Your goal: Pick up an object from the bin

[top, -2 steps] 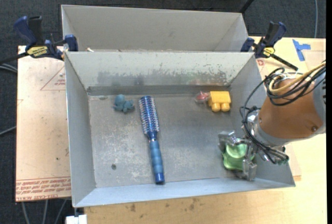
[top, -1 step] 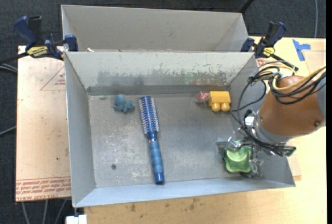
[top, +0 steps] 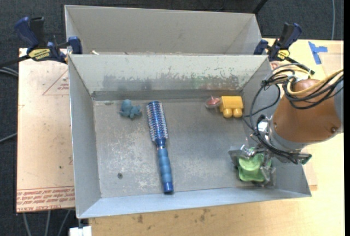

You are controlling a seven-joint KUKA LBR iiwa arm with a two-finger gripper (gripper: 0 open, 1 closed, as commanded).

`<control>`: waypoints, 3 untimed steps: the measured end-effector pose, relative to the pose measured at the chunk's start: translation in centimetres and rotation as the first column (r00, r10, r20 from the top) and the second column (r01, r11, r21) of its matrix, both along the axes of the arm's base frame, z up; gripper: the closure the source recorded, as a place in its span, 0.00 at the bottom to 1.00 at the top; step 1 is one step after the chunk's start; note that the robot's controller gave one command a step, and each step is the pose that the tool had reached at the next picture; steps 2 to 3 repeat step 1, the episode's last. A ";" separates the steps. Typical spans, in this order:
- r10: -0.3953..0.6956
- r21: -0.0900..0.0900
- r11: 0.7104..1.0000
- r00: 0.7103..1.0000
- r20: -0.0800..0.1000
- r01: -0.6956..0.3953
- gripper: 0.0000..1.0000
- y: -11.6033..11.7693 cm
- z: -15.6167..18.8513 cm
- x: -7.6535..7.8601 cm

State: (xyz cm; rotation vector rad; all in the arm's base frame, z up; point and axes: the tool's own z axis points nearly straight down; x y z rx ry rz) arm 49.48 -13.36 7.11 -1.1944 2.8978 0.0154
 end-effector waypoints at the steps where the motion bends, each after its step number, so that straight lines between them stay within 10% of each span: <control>1: 0.040 -0.013 0.999 0.999 0.008 -0.039 1.00 1.1 16.7 -0.5; 3: 0.040 -0.013 0.999 0.999 0.008 -0.039 1.00 1.1 16.7 -0.5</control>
Offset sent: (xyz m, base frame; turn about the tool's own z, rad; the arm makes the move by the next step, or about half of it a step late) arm -0.0077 0.0100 0.1626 -0.0427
